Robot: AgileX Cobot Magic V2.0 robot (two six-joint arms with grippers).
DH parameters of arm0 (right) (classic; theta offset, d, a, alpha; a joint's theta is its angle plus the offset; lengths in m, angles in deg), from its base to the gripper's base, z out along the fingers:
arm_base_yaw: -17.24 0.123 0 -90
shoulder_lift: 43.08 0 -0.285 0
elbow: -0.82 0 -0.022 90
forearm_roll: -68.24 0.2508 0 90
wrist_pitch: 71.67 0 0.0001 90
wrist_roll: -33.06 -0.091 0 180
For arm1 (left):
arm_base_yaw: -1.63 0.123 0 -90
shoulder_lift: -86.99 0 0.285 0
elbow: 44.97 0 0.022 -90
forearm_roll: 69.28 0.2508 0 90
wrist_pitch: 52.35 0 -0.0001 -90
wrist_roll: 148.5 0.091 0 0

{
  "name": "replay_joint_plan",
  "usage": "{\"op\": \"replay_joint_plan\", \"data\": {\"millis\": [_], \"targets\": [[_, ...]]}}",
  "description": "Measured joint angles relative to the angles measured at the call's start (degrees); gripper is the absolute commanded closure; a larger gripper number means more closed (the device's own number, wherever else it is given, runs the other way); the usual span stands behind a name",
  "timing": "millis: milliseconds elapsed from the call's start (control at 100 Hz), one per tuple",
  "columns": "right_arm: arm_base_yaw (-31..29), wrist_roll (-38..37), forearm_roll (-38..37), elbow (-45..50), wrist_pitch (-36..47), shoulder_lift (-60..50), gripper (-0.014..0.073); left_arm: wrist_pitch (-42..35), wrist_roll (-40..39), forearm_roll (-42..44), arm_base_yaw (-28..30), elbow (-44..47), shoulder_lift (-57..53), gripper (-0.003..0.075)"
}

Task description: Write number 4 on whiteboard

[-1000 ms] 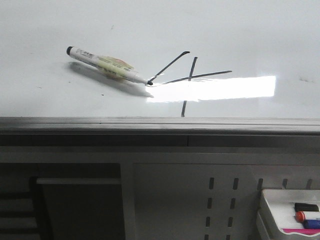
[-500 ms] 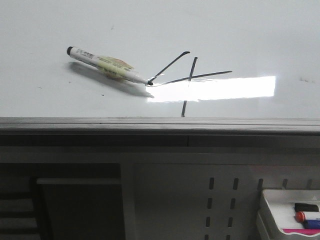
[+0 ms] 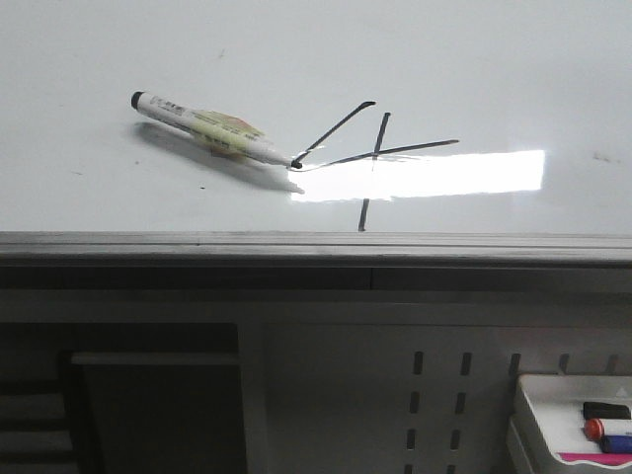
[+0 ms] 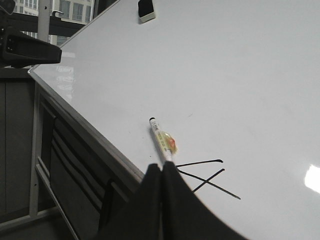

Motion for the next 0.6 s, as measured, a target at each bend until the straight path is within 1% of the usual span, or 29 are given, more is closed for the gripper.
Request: {"op": "replay_joint_plan", "data": {"millis": [460, 530, 600], "targets": [[0.0, 0.0, 0.0, 0.0, 0.0, 0.0, 0.0658, -0.5, 0.0, 0.62, 0.0, 0.24, -0.11, 0.0741], [0.0, 0.0, 0.0, 0.0, 0.0, 0.0, 0.0658, -1.48, 0.0, 3.78, 1.02, 0.69, -0.98, 0.0741], [0.0, 0.0, 0.0, 0.0, 0.0, 0.0, 0.0658, -1.77, 0.0, 10.72, 3.63, 1.69, -2.2, 0.0741]]}}
